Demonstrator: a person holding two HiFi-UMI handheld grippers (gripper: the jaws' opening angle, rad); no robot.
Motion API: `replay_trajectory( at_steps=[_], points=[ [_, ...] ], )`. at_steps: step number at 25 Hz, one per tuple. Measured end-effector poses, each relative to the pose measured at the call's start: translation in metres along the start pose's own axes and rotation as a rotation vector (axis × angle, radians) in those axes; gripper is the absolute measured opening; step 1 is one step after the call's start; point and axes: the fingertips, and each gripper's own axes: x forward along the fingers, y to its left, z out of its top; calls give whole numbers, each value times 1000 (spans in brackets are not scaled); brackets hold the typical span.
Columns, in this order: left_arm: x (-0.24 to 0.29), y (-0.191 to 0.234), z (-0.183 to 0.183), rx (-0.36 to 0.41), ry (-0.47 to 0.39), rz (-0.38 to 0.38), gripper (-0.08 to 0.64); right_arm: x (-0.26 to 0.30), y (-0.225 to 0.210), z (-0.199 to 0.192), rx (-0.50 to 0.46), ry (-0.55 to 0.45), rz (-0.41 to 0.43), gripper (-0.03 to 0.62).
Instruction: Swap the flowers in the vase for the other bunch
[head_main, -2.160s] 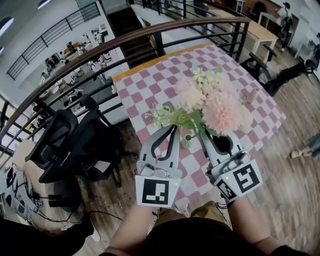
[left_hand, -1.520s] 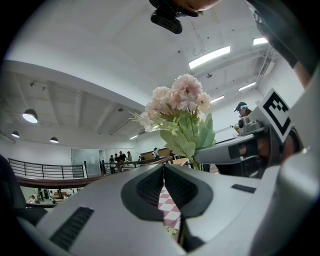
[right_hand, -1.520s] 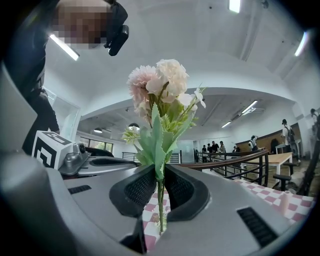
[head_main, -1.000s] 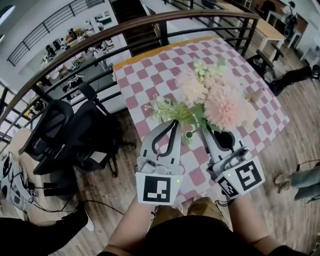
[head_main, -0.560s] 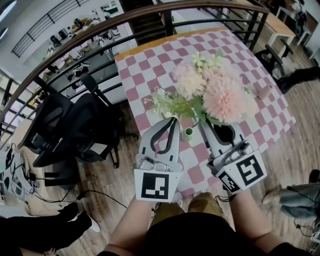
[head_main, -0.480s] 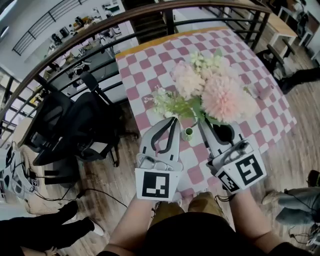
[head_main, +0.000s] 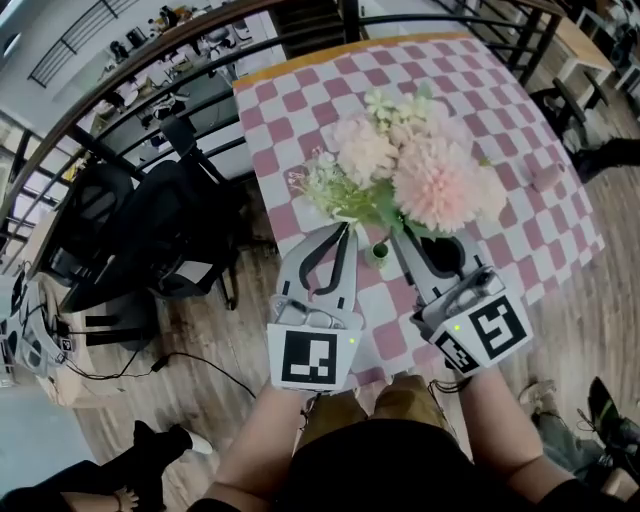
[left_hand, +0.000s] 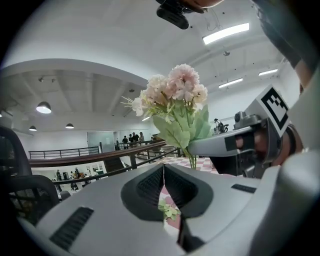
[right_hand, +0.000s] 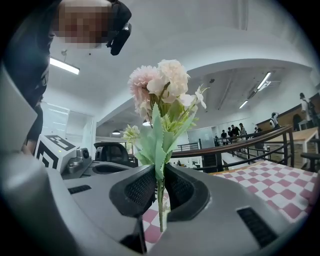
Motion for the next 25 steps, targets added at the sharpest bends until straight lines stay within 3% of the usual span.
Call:
replay_trajectory(
  at_steps=[13,25],
  points=[
    [15,-12,-29,-15,63,8,9,3,-15,-34,47,52,43,63],
    [20,-10,-45,-2,68,54,9,8,-27,-66,51,88,54,63]
  ],
)
